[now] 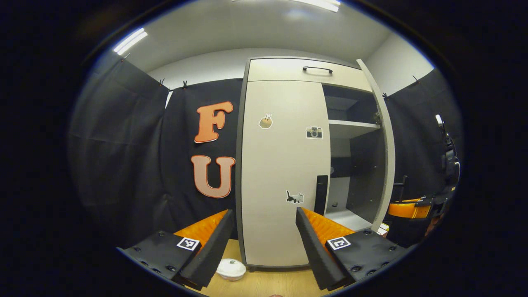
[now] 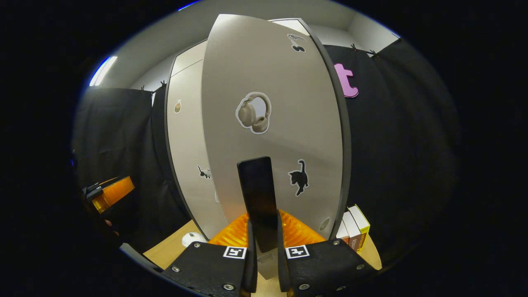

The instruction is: Open the right door of the double-door shoe cabinet with the right hand, and open the left door with the left hand.

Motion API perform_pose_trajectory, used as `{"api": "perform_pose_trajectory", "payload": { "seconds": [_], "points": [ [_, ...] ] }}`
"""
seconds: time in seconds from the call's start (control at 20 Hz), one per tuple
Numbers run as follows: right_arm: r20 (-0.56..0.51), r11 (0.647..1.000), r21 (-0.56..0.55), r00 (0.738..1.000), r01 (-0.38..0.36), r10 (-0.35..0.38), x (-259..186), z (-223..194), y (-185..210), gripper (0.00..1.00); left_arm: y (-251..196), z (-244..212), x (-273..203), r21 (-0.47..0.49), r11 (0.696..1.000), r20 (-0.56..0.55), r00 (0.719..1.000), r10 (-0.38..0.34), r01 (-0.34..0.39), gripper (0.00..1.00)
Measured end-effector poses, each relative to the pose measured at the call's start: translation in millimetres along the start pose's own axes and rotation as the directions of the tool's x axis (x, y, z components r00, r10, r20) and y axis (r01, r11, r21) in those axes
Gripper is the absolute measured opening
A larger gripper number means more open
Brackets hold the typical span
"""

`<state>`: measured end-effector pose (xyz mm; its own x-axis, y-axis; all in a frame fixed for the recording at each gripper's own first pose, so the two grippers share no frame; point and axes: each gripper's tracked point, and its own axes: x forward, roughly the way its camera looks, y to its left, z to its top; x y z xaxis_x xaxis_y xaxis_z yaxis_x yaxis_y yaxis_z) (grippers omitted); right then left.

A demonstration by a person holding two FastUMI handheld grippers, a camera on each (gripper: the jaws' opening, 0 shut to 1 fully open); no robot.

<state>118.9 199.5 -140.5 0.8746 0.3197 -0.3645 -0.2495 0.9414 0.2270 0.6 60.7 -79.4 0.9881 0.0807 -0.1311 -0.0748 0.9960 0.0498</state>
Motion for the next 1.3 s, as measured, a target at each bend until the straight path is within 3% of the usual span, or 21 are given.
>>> {"api": "perform_pose_trajectory", "payload": {
  "seconds": [0.6,1.0,1.3],
  "points": [
    [0.049,0.994,-0.006,0.993,0.11,-0.109,-22.2,8.0,-39.2,0.15,-70.5,-11.9,29.7,-0.016,0.992,-0.025,0.992,-0.123,0.123,0.97],
    [0.069,0.957,0.007,0.954,0.291,-0.291,-35.0,11.9,-84.1,0.01,-105.1,-20.6,46.9,-0.027,0.982,-0.043,0.981,-0.19,0.189,0.96],
    [0.067,0.953,0.025,0.951,0.302,-0.303,-40.6,10.2,-87.7,0.01,-120.0,-26.1,62.6,-0.027,0.976,-0.056,0.974,-0.219,0.218,0.96]
  ]
}}
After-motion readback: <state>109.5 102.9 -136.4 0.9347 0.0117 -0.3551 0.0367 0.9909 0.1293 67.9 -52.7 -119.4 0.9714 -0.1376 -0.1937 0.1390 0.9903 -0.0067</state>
